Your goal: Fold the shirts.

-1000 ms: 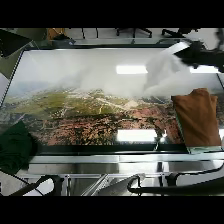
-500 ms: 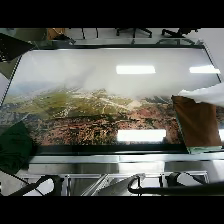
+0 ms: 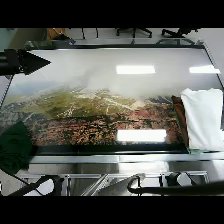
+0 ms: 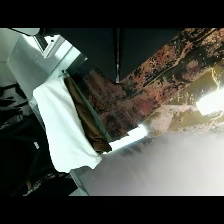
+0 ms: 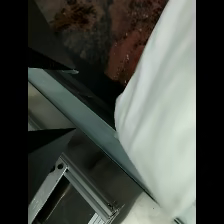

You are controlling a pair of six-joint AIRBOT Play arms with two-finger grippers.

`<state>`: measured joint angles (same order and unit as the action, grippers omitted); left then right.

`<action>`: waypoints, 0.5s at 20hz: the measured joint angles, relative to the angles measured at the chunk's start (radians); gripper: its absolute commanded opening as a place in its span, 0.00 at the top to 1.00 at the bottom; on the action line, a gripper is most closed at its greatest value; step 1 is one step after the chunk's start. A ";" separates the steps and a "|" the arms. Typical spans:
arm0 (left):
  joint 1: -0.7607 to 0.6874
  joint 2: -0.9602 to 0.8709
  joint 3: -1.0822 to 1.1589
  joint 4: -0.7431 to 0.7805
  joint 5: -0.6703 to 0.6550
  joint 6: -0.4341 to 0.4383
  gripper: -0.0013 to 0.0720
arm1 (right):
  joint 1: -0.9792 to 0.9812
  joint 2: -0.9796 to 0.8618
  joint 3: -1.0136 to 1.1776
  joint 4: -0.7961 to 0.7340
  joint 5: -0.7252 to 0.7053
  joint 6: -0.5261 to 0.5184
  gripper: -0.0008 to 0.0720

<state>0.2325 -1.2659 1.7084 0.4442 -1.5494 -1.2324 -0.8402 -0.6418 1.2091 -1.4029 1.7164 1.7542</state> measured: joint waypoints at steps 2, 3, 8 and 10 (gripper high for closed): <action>-0.001 0.000 -0.013 0.000 0.005 0.003 0.95 | 0.000 -0.002 0.022 -0.014 -0.005 -0.012 0.45; -0.002 0.000 -0.017 0.000 0.006 0.003 0.95 | 0.000 -0.005 0.048 -0.007 -0.013 -0.019 0.53; -0.002 0.000 -0.024 -0.001 0.019 0.004 0.95 | 0.008 -0.015 0.134 0.209 -0.092 -0.037 0.96; -0.006 0.001 -0.027 0.000 0.019 0.013 0.95 | 0.037 -0.006 0.140 0.318 -0.122 -0.057 0.96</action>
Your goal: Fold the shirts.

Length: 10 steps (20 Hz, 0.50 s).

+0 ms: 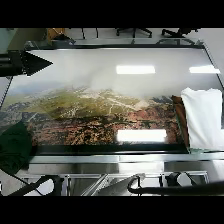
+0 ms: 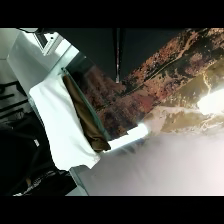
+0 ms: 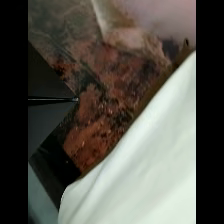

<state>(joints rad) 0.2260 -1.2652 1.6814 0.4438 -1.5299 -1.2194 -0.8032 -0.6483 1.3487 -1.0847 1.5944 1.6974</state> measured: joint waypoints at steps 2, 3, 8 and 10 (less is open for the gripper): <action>-0.014 0.022 -0.027 0.002 -0.004 0.010 0.95 | 0.056 0.038 -0.030 0.072 -0.037 -0.019 0.96; -0.023 0.043 -0.056 0.003 -0.002 0.018 0.95 | 0.089 0.065 -0.061 0.094 -0.056 -0.026 0.96; -0.085 0.224 -0.343 0.008 0.052 0.071 0.95 | 0.310 0.234 -0.341 0.148 -0.175 -0.074 0.96; -0.108 0.299 -0.468 0.008 0.079 0.088 0.95 | 0.405 0.282 -0.453 0.155 -0.232 -0.103 0.96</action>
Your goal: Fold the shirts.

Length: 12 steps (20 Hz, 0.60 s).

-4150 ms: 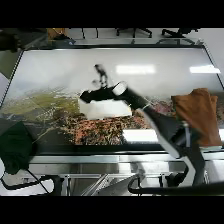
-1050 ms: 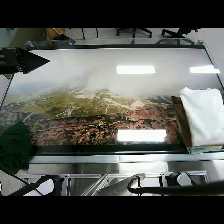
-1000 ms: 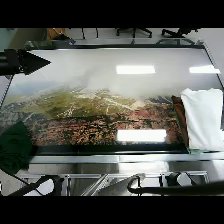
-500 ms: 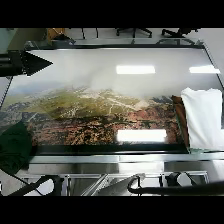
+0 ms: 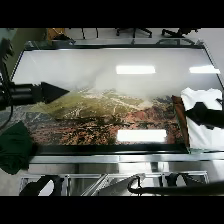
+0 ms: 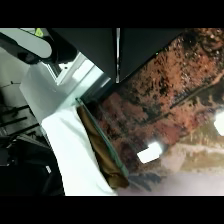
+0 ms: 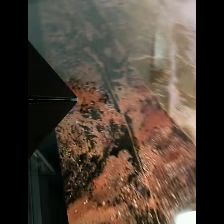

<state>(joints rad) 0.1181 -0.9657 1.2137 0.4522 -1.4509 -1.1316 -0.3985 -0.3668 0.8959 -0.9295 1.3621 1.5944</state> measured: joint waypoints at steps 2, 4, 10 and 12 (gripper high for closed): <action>-0.019 0.064 -0.109 0.001 0.021 0.009 0.95 | 0.086 0.024 -0.085 0.004 -0.051 -0.031 0.96; -0.030 0.113 -0.197 0.001 0.039 0.019 0.95 | 0.152 0.036 -0.135 0.007 -0.090 -0.062 0.96; -0.039 0.199 -0.372 0.001 0.071 0.030 0.95 | 0.232 0.052 -0.186 0.011 -0.161 -0.098 0.96; -0.040 0.210 -0.403 0.001 0.079 0.031 0.95 | 0.238 0.053 -0.190 0.011 -0.166 -0.101 0.96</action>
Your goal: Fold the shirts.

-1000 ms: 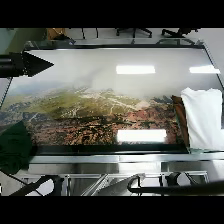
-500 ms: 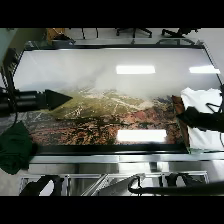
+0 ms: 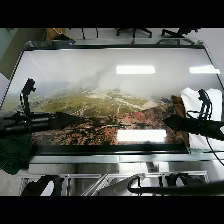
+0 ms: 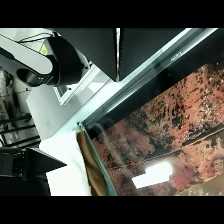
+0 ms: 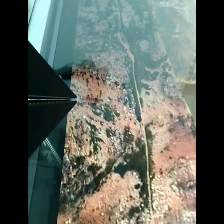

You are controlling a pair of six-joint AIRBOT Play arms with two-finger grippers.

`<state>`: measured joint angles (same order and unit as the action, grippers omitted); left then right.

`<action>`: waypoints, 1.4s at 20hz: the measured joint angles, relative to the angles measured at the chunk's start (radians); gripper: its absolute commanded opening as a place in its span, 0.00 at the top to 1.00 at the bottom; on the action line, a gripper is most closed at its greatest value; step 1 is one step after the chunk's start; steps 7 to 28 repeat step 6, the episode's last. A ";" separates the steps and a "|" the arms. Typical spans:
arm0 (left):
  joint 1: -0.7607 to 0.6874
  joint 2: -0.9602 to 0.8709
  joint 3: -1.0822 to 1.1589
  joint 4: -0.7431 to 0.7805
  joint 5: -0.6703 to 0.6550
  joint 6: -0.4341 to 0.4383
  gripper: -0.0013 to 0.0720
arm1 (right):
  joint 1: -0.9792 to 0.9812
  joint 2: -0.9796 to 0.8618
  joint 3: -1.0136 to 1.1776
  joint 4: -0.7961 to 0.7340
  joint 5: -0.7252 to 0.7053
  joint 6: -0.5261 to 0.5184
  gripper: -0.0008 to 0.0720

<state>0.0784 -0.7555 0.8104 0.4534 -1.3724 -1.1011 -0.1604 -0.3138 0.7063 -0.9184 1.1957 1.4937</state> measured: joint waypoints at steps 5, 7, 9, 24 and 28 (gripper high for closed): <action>0.000 0.010 -0.029 -0.002 0.009 0.003 0.95 | 0.005 0.001 -0.003 0.000 -0.009 -0.004 0.96; 0.000 0.011 -0.031 -0.002 0.009 0.003 0.95 | 0.005 0.001 -0.003 0.000 -0.009 -0.005 0.96; 0.000 0.011 -0.031 -0.002 0.009 0.003 0.95 | 0.005 0.001 -0.003 0.000 -0.009 -0.005 0.96; 0.000 0.011 -0.031 -0.002 0.009 0.003 0.95 | 0.005 0.001 -0.003 0.000 -0.009 -0.005 0.96; 0.000 0.011 -0.031 -0.002 0.009 0.003 0.95 | 0.005 0.001 -0.003 0.000 -0.009 -0.005 0.96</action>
